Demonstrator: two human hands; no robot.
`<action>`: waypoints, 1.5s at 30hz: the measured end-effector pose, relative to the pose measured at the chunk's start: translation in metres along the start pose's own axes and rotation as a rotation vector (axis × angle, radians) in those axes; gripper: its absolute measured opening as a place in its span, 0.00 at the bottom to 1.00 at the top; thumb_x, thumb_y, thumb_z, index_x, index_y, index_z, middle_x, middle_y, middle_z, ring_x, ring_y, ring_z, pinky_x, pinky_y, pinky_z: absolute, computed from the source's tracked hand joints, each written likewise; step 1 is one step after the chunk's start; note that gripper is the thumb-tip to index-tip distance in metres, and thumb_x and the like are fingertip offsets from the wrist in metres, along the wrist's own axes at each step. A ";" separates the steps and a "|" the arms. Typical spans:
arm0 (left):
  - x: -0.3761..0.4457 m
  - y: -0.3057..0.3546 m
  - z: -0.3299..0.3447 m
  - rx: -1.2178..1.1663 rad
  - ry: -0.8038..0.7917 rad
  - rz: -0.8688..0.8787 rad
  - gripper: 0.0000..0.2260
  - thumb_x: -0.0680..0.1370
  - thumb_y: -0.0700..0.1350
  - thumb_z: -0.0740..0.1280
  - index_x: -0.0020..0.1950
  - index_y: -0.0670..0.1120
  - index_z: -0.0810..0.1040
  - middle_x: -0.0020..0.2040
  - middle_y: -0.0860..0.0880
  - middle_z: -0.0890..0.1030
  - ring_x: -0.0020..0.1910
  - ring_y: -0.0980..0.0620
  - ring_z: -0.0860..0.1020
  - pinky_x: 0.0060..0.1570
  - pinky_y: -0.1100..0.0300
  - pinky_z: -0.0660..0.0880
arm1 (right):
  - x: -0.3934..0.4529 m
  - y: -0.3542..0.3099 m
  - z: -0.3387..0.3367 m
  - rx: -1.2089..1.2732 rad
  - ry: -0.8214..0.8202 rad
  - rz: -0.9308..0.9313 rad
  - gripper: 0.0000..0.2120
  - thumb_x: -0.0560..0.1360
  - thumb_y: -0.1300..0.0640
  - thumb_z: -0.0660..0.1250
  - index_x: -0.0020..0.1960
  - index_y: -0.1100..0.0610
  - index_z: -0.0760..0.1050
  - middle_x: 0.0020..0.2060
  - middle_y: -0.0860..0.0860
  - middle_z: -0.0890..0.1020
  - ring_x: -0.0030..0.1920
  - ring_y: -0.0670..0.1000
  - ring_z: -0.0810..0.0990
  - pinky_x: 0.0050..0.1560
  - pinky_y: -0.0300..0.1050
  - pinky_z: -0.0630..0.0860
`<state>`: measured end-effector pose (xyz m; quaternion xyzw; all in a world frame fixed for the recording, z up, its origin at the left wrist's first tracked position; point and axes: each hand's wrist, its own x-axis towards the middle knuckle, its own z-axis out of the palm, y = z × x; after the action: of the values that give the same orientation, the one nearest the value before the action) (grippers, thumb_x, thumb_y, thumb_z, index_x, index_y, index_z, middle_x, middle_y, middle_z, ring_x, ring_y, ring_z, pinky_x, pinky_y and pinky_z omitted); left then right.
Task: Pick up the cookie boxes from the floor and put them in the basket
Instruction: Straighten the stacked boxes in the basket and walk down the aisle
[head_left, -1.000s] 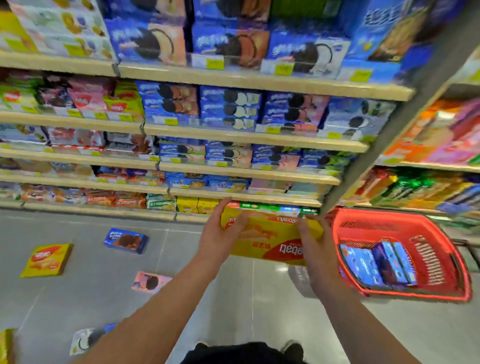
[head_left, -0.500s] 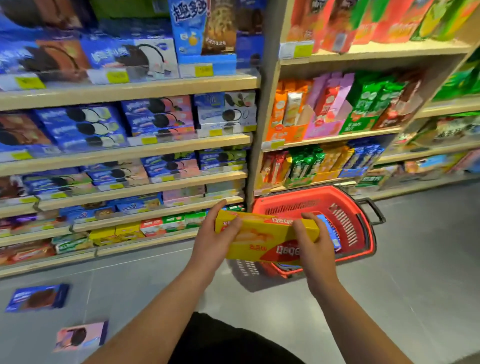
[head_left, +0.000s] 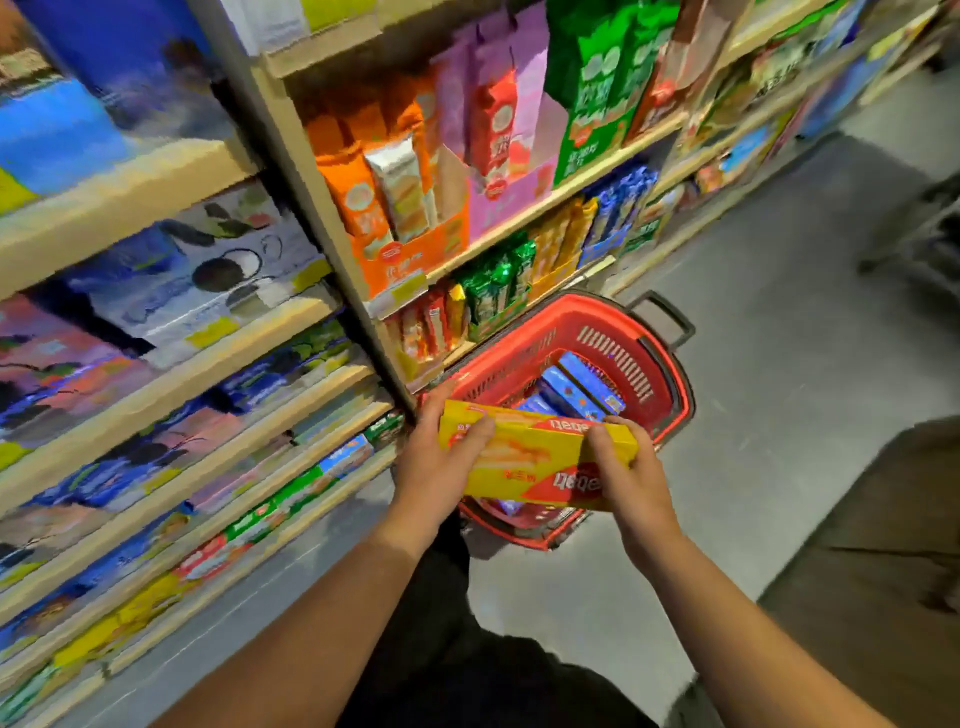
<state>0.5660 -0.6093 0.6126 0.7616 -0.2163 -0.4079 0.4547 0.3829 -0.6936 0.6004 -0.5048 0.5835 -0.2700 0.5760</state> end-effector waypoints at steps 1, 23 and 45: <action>0.009 0.004 0.000 0.030 -0.021 0.012 0.28 0.67 0.69 0.68 0.64 0.73 0.64 0.64 0.58 0.75 0.64 0.52 0.73 0.64 0.48 0.71 | 0.005 -0.001 0.004 -0.003 -0.003 0.040 0.16 0.71 0.37 0.67 0.54 0.43 0.75 0.49 0.45 0.82 0.53 0.50 0.81 0.55 0.53 0.78; 0.334 -0.143 0.167 0.685 -0.503 -0.004 0.23 0.77 0.48 0.68 0.70 0.48 0.68 0.45 0.59 0.78 0.46 0.56 0.78 0.39 0.74 0.67 | 0.247 0.215 0.051 -0.023 0.395 0.539 0.27 0.75 0.42 0.68 0.69 0.51 0.69 0.53 0.48 0.83 0.55 0.49 0.80 0.60 0.47 0.74; 0.499 -0.378 0.314 0.595 -0.496 0.359 0.38 0.74 0.48 0.69 0.78 0.53 0.51 0.76 0.52 0.62 0.73 0.55 0.64 0.70 0.50 0.65 | 0.423 0.456 0.098 -0.066 0.740 0.452 0.42 0.70 0.51 0.75 0.76 0.60 0.58 0.72 0.55 0.68 0.73 0.52 0.65 0.72 0.46 0.61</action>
<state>0.5799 -0.9343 -0.0079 0.6887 -0.5566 -0.4129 0.2132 0.4217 -0.8911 0.0035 -0.2516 0.8548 -0.2812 0.3562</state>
